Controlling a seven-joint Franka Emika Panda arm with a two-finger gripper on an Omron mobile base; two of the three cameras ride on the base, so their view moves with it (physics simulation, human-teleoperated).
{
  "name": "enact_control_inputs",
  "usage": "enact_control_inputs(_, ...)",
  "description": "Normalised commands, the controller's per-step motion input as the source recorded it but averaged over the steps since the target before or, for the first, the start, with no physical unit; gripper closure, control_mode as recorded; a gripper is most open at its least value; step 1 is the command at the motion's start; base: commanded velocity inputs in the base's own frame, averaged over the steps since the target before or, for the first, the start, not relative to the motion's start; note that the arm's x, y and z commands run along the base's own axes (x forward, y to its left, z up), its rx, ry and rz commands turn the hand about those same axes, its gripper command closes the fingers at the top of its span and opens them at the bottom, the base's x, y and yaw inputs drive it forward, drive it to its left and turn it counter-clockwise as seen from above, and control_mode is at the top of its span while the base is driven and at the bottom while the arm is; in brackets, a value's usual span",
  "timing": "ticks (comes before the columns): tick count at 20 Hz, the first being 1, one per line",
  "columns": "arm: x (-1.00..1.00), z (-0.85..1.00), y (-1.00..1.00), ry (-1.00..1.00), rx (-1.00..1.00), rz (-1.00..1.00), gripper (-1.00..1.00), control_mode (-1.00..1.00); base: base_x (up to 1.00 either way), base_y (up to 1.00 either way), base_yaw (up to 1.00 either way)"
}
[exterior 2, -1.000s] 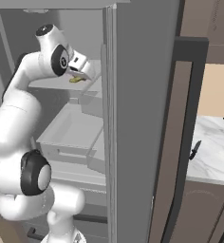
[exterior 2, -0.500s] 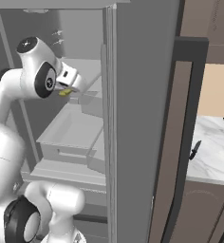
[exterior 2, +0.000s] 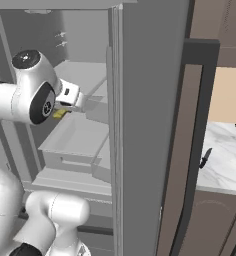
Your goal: Retrieve the butter from the fridge and place it on a plate on the dining table. Then retrieve the butter knife by the fridge and place it near the plate.
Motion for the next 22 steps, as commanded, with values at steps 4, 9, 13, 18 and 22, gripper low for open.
enact_control_inputs(4,-0.78,-0.01,0.15,0.07,0.00,0.11,1.00,-1.00,0.00,0.00,0.00)
enact_control_inputs(9,-0.82,0.00,0.16,0.00,0.00,0.01,1.00,-1.00,0.00,0.00,0.00)
enact_control_inputs(13,-0.71,-0.02,0.03,0.00,0.00,0.00,1.00,-1.00,0.00,0.00,0.00)
enact_control_inputs(18,-0.46,-0.16,-0.06,0.00,0.00,-0.02,1.00,-1.00,0.00,0.00,0.00)
enact_control_inputs(22,-0.08,-0.26,-0.06,0.07,0.00,-0.15,1.00,-1.00,0.00,0.00,0.00)
